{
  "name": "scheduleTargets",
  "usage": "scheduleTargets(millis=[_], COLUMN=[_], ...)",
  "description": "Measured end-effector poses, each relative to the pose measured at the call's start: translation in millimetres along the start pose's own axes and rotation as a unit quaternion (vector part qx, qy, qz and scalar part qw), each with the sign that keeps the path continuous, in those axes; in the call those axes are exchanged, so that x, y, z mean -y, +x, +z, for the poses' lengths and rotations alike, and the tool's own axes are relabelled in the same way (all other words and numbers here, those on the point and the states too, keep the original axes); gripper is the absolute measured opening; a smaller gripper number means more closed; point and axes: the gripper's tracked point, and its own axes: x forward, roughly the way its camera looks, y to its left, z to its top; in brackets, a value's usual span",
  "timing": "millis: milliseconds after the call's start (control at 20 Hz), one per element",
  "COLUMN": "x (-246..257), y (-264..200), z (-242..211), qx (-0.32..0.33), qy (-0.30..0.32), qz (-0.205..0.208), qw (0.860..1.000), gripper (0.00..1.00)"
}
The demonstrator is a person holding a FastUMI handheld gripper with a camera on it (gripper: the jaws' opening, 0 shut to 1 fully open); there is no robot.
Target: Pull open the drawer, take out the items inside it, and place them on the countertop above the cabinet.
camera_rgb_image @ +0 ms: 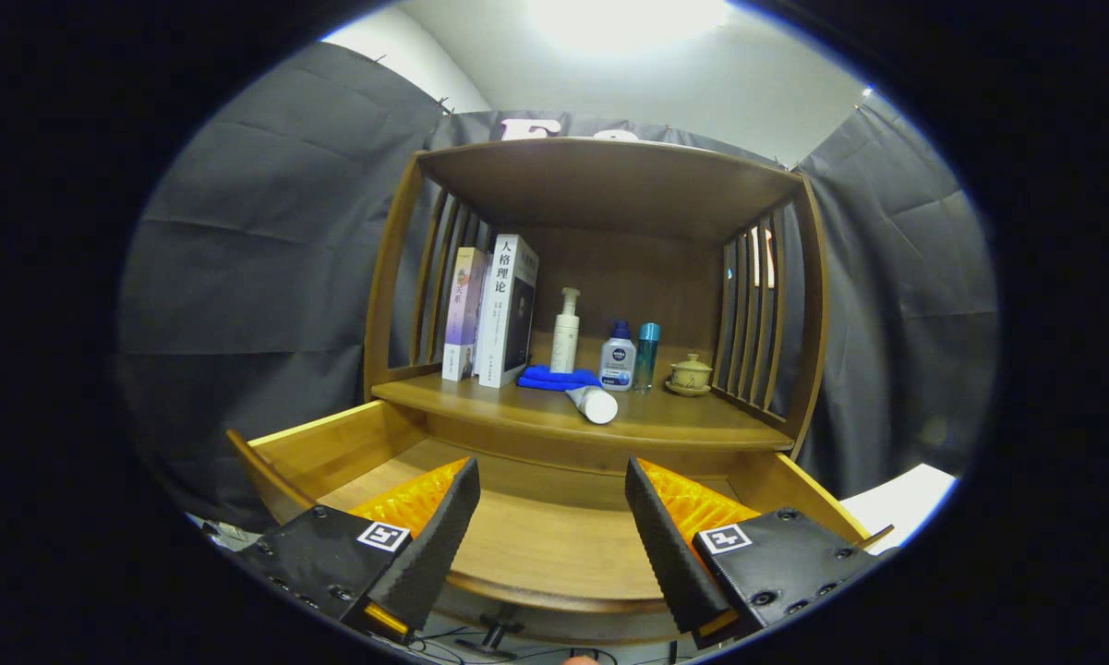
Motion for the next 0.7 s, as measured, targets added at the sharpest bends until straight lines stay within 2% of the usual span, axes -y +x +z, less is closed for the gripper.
scheduleTargets(millis=[250,300,700], x=[-10,-8,-4], y=[-26,-29,-54], z=[-27,-21,-30], qx=[0.001,0.016,0.019], qy=[-0.005,0.000,0.021], qz=[0.006,0.000,-0.004], qw=[1.000,1.000,1.000], gripper=[0.98,0.98,0.98])
